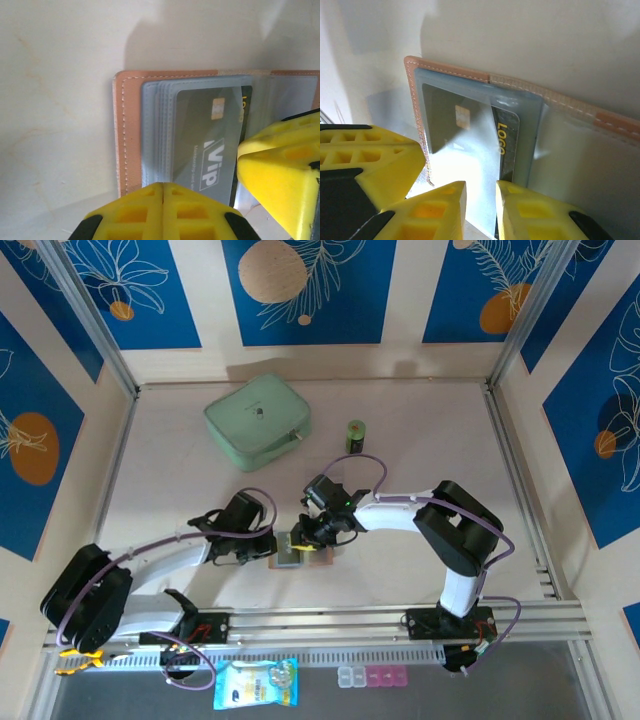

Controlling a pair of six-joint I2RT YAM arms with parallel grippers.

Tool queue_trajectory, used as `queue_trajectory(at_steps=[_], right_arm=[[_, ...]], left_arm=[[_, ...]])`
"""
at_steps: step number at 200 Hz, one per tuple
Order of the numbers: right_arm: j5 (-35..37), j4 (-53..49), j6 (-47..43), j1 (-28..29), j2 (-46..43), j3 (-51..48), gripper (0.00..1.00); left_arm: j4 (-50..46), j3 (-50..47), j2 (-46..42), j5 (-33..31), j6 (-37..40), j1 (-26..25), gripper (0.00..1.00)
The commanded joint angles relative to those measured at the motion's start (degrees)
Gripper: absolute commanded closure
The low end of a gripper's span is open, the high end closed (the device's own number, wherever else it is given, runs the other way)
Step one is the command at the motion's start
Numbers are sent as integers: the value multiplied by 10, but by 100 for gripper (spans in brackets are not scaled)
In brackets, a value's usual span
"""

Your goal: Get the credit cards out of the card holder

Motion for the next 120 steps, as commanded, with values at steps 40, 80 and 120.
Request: queue_trajectory(at_steps=[40,80,120], right_arm=[[-2,-7,6,0,-16,-9,74],[13,-24,3,-1,-23,-7,74],[2,-15,7,-1,-8,-11,75]], left_arm=[[24,-27,17,8,-4,5,96],[22,-27,34,16,-2,5,96],[21,-25,36,16,-1,5,96]])
